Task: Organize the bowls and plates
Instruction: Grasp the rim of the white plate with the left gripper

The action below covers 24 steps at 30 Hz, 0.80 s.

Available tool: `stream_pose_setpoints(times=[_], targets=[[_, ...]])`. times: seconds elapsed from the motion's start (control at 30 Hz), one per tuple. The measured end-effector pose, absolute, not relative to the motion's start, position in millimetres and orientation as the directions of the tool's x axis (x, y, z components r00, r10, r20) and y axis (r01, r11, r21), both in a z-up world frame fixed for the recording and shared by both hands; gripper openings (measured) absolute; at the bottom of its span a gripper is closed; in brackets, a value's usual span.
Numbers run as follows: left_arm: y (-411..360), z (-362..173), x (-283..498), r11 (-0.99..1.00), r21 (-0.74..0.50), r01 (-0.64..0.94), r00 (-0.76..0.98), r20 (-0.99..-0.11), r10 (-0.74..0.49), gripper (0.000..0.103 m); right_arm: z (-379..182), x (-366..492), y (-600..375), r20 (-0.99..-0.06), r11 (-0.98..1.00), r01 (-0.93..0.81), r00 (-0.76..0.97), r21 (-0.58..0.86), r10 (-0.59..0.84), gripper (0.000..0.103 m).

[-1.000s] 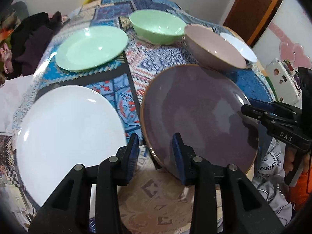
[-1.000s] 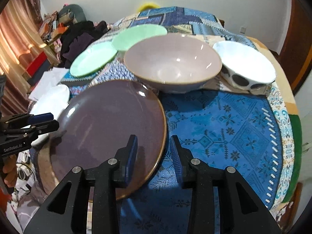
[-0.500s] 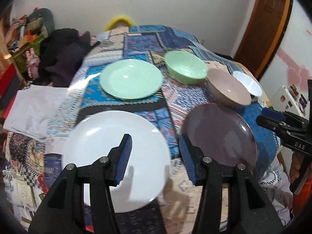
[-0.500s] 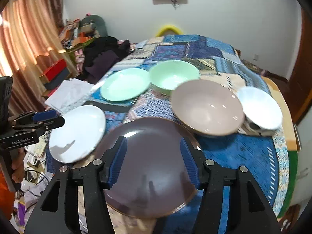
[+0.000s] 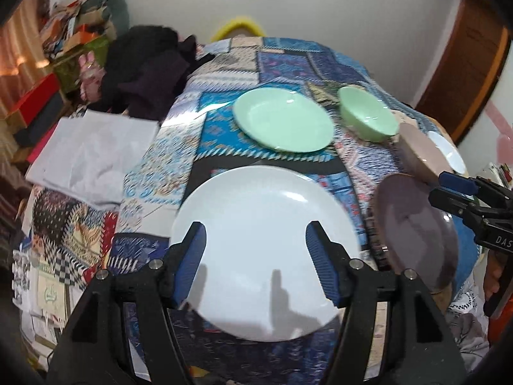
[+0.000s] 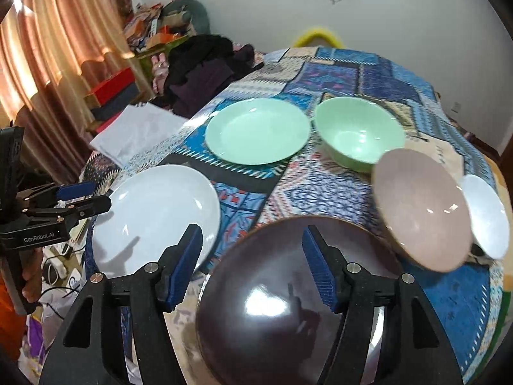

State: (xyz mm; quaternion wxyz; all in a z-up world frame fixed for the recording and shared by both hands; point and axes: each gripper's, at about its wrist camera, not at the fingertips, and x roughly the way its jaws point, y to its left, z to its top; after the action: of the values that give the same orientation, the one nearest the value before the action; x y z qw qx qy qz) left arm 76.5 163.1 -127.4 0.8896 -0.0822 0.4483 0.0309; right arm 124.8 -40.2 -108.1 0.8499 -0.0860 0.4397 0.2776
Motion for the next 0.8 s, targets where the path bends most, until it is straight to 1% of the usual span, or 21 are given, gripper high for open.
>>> stream_pose_setpoints(times=[0.1, 0.3, 0.57, 0.6, 0.73, 0.77, 0.8], targets=[[178.2, -138.5, 78.1, 0.978, -0.142, -0.149, 0.574, -0.818, -0.031, 0.064, -118.1, 132.0, -26.0, -0.814, 0.820, -0.565, 0.432, 0.091, 0.389, 0.061], [200.2, -157.8, 80.0, 0.974, -0.137, -0.182, 0.533, -0.846, -0.020, 0.064, -137.4, 146.4, -0.9, -0.857, 0.794, -0.601, 0.358, 0.091, 0.369, 0.061], [220.4, -182.0, 83.1, 0.963, -0.183, -0.198, 0.478, -0.876, -0.068, 0.064, -159.2, 156.5, 22.4, -0.900, 0.754, -0.650, 0.271, 0.091, 0.342, 0.061], [222.0, -183.0, 82.8, 0.961, -0.190, -0.199, 0.477, -0.876, -0.074, 0.064, -160.9, 156.6, 24.4, -0.904, 0.751, -0.654, 0.264, 0.089, 0.337, 0.059], [227.3, -189.8, 80.3, 0.956, -0.218, -0.197, 0.460, -0.882, -0.106, 0.064, -166.8, 158.7, 31.4, -0.916, 0.739, -0.667, 0.232, 0.095, 0.326, 0.043], [227.9, -191.1, 78.9, 0.954, -0.224, -0.198, 0.457, -0.882, -0.113, 0.064, -168.9, 159.3, 33.2, -0.919, 0.738, -0.668, 0.224, 0.098, 0.325, 0.042], [227.8, -192.0, 77.7, 0.953, -0.230, -0.197, 0.454, -0.883, -0.119, 0.061, -170.7, 159.6, 34.4, -0.921, 0.738, -0.667, 0.219, 0.100, 0.322, 0.040]])
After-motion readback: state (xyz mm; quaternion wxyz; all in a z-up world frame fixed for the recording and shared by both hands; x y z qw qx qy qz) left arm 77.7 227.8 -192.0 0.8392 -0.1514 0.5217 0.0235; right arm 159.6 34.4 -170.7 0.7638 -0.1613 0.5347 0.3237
